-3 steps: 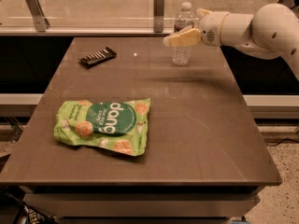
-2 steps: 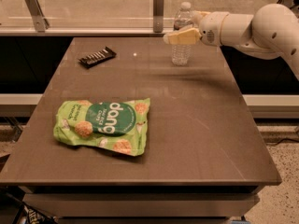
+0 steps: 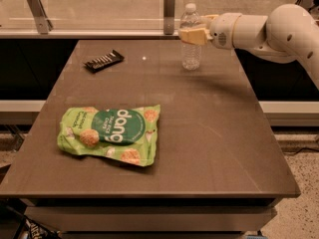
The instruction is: Knock water bottle over
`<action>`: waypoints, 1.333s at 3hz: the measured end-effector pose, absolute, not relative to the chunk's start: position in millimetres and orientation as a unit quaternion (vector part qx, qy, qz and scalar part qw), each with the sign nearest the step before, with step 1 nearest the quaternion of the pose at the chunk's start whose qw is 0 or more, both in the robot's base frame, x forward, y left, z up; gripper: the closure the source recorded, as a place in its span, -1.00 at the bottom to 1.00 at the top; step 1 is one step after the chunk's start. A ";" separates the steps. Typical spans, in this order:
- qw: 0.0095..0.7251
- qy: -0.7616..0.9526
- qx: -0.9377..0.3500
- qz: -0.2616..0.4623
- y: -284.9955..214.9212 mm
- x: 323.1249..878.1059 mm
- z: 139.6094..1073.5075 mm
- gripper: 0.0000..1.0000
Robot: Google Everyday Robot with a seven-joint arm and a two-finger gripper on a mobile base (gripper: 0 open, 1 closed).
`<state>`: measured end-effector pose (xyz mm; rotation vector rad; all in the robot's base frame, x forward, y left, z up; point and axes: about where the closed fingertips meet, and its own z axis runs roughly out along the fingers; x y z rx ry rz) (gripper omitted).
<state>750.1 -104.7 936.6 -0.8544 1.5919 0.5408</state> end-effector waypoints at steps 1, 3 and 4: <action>0.587 0.683 -0.368 0.234 -101.5 750.2 936.0 0.77; 0.564 0.703 -0.381 0.205 -102.9 751.6 954.7 1.00; 0.541 0.724 -0.388 0.180 -108.6 746.5 965.5 1.00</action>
Offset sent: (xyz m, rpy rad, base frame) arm 0.0037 -0.0047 0.0152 -0.0589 0.0200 -0.0168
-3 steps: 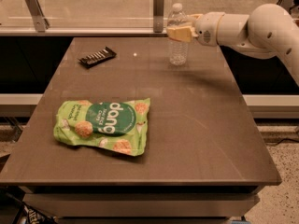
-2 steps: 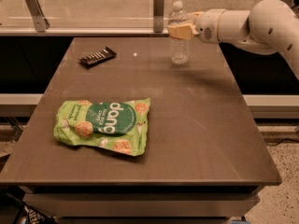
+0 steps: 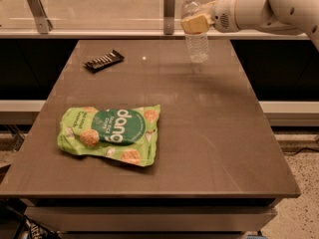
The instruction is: Knock water bottle over
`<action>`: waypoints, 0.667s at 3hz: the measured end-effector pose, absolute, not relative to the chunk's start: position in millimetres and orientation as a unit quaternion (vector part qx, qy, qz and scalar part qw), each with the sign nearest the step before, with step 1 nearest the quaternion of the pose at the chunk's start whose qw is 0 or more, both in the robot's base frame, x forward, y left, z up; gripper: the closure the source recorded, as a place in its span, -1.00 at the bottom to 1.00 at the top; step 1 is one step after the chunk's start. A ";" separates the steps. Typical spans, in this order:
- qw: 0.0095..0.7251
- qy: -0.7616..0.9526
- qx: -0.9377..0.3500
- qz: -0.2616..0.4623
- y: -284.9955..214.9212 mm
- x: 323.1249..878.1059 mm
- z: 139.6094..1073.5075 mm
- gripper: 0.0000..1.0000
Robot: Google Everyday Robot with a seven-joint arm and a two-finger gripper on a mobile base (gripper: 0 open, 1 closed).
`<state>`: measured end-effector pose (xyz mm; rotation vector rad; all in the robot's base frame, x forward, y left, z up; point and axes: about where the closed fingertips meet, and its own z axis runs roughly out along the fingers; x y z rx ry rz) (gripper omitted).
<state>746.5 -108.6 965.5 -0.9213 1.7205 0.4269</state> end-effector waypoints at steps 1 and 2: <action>0.508 0.753 -0.391 0.149 -115.9 736.0 971.6 1.00; 0.471 0.783 -0.388 0.116 -126.5 723.5 976.6 1.00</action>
Offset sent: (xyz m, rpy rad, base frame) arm -0.0420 -0.0411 0.0225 -0.2753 0.1968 -0.1730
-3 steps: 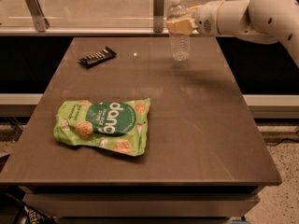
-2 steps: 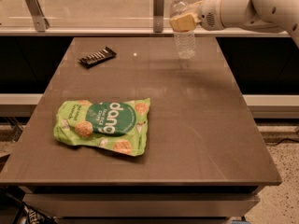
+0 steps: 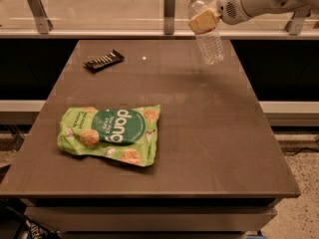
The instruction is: Knock water bottle over
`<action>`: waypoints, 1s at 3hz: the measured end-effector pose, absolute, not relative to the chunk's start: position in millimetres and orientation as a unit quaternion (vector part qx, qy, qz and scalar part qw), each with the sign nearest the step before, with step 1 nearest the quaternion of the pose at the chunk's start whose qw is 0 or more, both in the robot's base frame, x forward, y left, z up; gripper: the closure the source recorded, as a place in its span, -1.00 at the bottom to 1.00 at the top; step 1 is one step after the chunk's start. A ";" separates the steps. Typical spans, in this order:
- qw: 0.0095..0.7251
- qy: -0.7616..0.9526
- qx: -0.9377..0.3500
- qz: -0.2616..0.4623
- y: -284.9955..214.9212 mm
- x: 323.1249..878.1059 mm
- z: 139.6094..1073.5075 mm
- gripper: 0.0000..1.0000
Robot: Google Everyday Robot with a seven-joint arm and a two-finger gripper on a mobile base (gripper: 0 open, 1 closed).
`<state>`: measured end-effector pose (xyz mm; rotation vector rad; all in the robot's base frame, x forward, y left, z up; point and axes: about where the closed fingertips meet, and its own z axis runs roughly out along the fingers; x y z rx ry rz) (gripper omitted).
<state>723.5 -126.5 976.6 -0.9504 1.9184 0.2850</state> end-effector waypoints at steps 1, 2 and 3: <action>0.437 0.809 -0.384 0.089 -136.2 714.1 978.6 1.00; 0.403 0.829 -0.382 0.065 -144.2 710.7 971.8 1.00; 0.362 0.848 -0.386 0.042 -149.0 709.2 960.1 1.00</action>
Offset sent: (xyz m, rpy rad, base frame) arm -0.0185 -0.0327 -0.0093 -0.2244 0.1776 -0.1272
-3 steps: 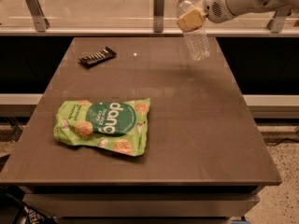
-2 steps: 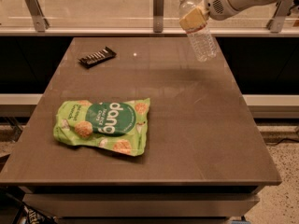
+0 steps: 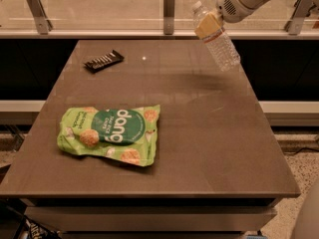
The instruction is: Knock water bottle over
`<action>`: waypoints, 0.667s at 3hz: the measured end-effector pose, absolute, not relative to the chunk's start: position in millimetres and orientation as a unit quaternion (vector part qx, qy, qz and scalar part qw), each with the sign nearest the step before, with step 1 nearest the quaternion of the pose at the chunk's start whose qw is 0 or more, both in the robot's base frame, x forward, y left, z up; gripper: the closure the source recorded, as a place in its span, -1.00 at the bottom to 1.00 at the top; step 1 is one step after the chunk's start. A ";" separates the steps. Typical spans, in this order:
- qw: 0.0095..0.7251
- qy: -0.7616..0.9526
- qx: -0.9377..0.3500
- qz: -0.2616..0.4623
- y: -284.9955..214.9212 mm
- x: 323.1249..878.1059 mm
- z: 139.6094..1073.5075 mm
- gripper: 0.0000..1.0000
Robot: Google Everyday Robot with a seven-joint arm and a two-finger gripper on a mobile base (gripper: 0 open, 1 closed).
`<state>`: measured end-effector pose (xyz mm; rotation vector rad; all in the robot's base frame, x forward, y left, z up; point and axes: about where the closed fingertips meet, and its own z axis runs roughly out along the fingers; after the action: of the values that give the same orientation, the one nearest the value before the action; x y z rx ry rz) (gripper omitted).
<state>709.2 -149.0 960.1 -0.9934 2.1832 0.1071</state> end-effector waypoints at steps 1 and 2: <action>0.325 0.860 -0.393 0.024 -151.1 708.8 946.7 1.00; 0.295 0.868 -0.398 0.019 -151.3 707.9 933.2 1.00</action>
Offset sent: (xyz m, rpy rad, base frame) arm -0.0029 -0.0061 -0.0376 -0.1424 0.1646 -0.0086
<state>707.9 -151.3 933.2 -1.0597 2.3097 0.0502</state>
